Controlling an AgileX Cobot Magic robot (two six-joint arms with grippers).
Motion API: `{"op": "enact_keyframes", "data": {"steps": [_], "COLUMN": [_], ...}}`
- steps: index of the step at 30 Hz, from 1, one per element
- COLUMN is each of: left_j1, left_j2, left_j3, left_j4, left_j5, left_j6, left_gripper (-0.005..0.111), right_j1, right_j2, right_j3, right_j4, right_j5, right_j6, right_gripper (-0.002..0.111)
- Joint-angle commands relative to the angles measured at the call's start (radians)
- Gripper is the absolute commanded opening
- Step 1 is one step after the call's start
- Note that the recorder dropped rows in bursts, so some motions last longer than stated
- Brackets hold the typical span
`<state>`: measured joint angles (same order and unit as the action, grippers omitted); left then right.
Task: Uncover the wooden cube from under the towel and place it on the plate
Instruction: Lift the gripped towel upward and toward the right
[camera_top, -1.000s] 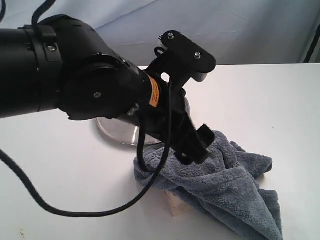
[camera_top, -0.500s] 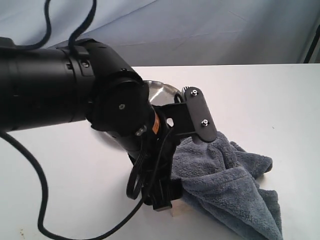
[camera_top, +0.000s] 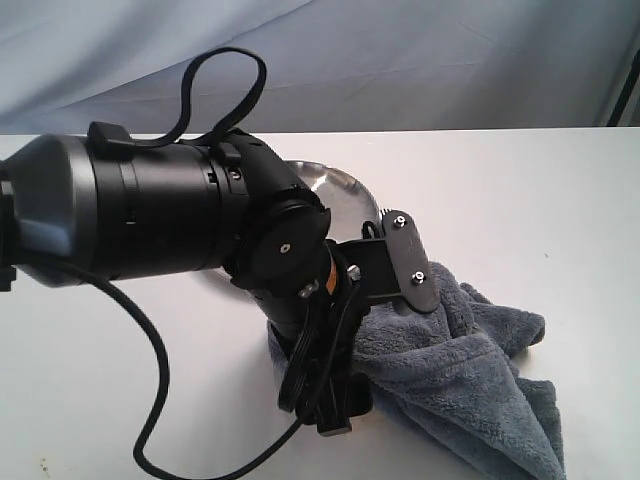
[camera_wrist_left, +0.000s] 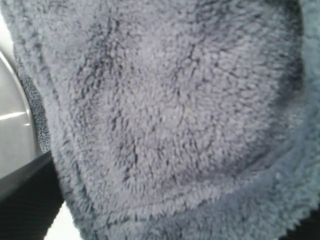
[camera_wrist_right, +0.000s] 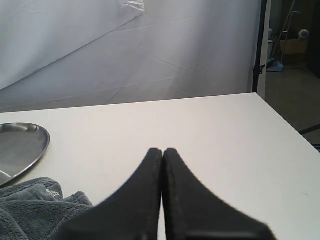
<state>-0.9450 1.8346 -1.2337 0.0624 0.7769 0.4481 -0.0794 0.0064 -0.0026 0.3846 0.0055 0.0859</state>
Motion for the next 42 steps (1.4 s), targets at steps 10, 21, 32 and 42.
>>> {"op": "enact_keyframes", "data": {"steps": [10,21,32,42], "left_j1": [-0.002,-0.002,-0.002,-0.002], "left_j2": [0.005,0.005,0.005,-0.043], "left_j3": [-0.004,-0.004,-0.006,-0.006], "left_j4": [0.0,-0.003,-0.001,0.053], "left_j5": [-0.018,-0.014,-0.014,-0.018], "left_j6": [0.001,-0.002,-0.006,-0.032], "left_gripper": [0.061,0.015,0.0,0.0], "right_j1": [0.0,0.0,0.0,0.0], "right_j2": [-0.006,-0.006,-0.006,-0.006], "right_j3": [0.003,0.003,0.003,0.003], "right_j4": [0.005,0.005,0.005,0.005], "right_j5": [0.012,0.012,0.012,0.012], "right_j6": [0.004,0.004,0.004,0.004], "right_gripper": [0.003,0.003,0.003,0.003]}}
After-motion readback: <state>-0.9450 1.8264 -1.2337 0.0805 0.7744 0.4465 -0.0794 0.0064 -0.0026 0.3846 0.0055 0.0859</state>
